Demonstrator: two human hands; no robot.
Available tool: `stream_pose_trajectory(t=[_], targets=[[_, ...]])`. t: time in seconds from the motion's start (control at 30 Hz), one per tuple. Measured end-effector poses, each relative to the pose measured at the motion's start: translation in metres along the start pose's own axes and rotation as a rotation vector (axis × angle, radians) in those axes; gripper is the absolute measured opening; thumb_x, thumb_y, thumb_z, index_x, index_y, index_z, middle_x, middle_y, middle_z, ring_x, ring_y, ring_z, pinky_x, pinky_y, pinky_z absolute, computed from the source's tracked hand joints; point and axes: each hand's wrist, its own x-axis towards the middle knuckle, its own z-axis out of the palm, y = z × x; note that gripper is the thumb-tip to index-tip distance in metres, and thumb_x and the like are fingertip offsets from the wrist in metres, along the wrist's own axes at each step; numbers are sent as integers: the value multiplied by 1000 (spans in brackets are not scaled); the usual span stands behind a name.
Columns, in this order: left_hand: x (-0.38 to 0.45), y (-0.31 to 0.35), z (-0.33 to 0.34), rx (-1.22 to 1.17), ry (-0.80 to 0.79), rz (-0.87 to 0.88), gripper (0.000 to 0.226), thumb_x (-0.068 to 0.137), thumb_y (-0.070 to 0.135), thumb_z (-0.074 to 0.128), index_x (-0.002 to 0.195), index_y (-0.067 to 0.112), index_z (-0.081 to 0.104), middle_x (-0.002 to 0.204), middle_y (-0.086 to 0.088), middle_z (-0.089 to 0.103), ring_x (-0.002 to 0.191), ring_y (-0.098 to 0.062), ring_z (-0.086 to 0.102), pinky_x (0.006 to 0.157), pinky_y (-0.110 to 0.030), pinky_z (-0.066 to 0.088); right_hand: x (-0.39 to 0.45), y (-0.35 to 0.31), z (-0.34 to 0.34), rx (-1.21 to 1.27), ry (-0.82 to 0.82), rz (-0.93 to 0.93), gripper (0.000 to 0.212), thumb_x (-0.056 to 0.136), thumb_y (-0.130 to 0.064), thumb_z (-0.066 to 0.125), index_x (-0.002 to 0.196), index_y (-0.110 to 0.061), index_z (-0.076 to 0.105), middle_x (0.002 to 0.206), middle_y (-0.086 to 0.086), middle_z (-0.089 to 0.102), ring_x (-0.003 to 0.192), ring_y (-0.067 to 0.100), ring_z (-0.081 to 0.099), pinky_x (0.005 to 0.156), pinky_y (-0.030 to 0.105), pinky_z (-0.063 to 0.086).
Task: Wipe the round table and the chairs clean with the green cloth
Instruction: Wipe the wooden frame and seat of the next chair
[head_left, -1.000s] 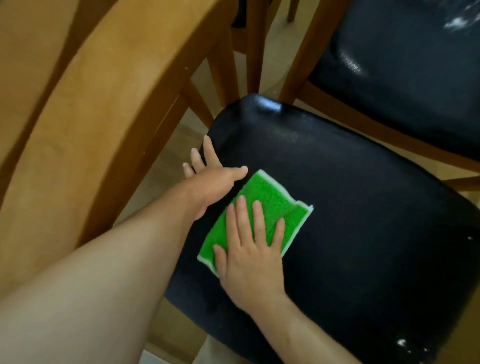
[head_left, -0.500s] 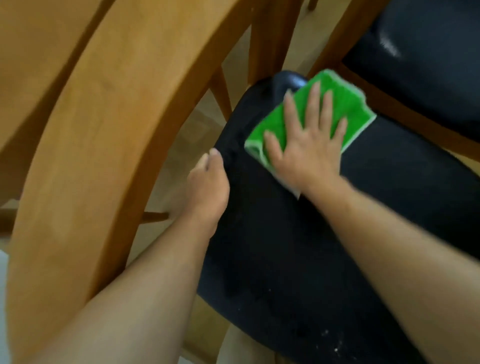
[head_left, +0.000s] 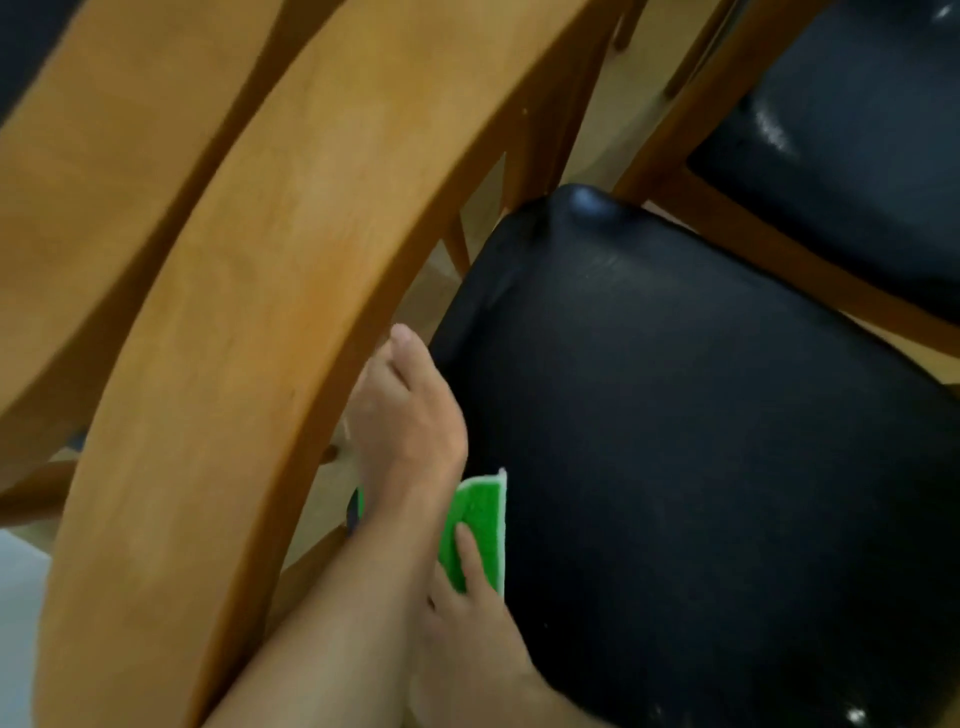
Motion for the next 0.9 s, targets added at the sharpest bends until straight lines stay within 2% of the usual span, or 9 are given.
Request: stream_pose_trajectory(t=[0.07, 0.13, 0.2, 0.3, 0.4, 0.5, 0.7, 0.8, 0.9], targets=[[0, -7, 2, 14, 6, -15, 51, 101, 48, 22, 106, 20, 64, 100, 1, 63, 91, -12, 56, 79, -34, 43, -8, 14, -7, 28, 39, 14, 47, 83, -39, 41, 124, -36, 63, 139, -15, 53, 138, 14, 33, 109, 48, 38], [1, -14, 2, 28, 42, -47, 52, 102, 49, 22, 121, 21, 61, 111, 1, 61, 100, -15, 55, 84, -34, 41, -2, 45, -25, 51, 91, 63, 47, 83, -48, 41, 124, -38, 62, 133, -17, 57, 131, 12, 44, 107, 46, 39], [1, -19, 3, 1, 85, -73, 50, 102, 48, 25, 124, 22, 61, 120, -5, 61, 106, -18, 56, 91, -34, 41, 16, 92, -53, -4, 209, 155, 55, 88, -52, 34, 140, -36, 46, 149, -10, 42, 139, 18, 35, 110, 53, 24], [-3, -25, 6, -87, 135, -73, 44, 102, 40, 29, 125, 22, 62, 117, 9, 57, 103, -1, 44, 89, -24, 31, 50, 174, -98, -56, 322, 477, 61, 95, -54, 18, 152, -35, 15, 161, -4, 10, 148, 24, 7, 115, 55, 6], [-11, -31, 3, -146, 174, -100, 39, 101, 40, 29, 119, 31, 62, 105, 25, 51, 96, 7, 47, 90, -24, 33, 76, 211, -125, 68, 375, 813, 63, 97, -51, 17, 154, -27, 10, 162, 3, 8, 149, 28, 1, 116, 56, 2], [-15, -35, -5, -216, 219, -152, 35, 99, 38, 32, 110, 32, 65, 105, 17, 61, 98, 2, 54, 90, -27, 41, 99, 180, -121, 56, 395, 939, 64, 97, -47, 22, 154, -19, 12, 162, 10, 7, 148, 35, 0, 113, 62, 1], [-25, -19, -16, -202, 204, -69, 34, 95, 41, 31, 103, 28, 62, 93, 16, 56, 88, -2, 57, 77, -28, 47, 74, 54, -56, -91, 221, 356, 68, 84, -34, 37, 148, -13, 25, 155, 12, 27, 145, 36, 5, 110, 63, -8], [-25, -16, -20, -212, 195, -29, 32, 100, 34, 32, 100, 23, 62, 97, 7, 61, 74, 9, 56, 63, -21, 45, 40, 13, -30, -70, 119, 232, 82, 81, -46, 54, 147, -16, 16, 153, -2, 35, 144, 29, 11, 117, 49, 16], [-20, -17, -21, -187, 227, -51, 33, 100, 33, 31, 94, 27, 62, 87, 9, 57, 72, 12, 52, 60, -25, 38, 21, 13, -24, -3, 108, 123, 64, 80, -50, 44, 140, -29, 46, 142, -13, 49, 140, 12, 17, 110, 41, 30]])
